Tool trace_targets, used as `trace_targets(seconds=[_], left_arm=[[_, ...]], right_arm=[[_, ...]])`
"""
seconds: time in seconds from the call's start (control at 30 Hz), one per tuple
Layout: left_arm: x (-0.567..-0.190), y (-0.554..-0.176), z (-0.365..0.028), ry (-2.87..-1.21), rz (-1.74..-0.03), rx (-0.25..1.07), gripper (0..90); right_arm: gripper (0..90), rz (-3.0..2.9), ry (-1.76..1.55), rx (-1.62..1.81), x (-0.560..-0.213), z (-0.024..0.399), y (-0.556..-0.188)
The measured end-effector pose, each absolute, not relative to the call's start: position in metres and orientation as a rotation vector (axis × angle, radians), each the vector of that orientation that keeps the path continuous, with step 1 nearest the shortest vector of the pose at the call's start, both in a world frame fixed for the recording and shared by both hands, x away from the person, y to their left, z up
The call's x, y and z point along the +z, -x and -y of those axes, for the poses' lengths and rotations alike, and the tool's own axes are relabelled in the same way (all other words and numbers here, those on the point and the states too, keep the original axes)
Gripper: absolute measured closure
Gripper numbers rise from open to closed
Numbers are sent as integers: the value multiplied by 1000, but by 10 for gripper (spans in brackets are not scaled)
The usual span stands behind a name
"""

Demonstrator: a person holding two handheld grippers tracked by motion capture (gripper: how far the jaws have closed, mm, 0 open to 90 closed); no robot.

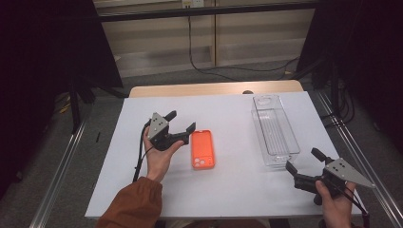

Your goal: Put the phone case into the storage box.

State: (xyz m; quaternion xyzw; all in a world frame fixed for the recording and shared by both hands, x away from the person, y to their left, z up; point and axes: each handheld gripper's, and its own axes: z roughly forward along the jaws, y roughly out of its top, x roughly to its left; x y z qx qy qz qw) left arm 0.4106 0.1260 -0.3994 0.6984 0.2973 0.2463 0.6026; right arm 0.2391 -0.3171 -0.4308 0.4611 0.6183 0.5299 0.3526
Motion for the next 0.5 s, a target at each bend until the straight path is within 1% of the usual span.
trace_targets(seconds=[0.07,0.1,0.13,0.2,0.27,0.3,0.33,0.37,0.4,0.43,0.47,0.5], left_arm=[[-400,-410,-125,-1613,-688,558,196],[-400,-410,-125,-1615,-680,562,196],[-399,-410,-125,-1613,-680,557,237],[-400,-411,-125,-1609,-683,544,252],[-400,-411,-125,-1613,-679,542,318],[-400,-411,-125,-1615,-675,536,318],[-400,-411,-125,-1620,-669,542,344],[-400,-411,-125,-1620,-669,542,351],[-400,-411,-125,-1616,-665,521,369],[-400,-411,-125,-1616,-665,521,400],[-400,-411,-125,-1616,-667,507,400],[-400,-410,-125,-1616,-669,502,447]], right_arm=[[1,-1600,-1193,1372,-431,317,-239],[1,-1599,-1191,1372,-431,317,-239],[1,-1599,-1191,1372,-431,317,-239],[1,-1598,-1193,1375,-431,317,-239],[1,-1597,-1193,1375,-431,317,-238],[1,-1597,-1193,1375,-431,317,-238],[1,-1597,-1192,1375,-431,317,-238],[1,-1597,-1192,1375,-431,317,-238],[1,-1598,-1193,1376,-431,317,-238],[1,-1598,-1193,1376,-431,317,-238],[1,-1597,-1193,1375,-431,317,-238],[2,-1599,-1199,1375,-431,317,-238]])
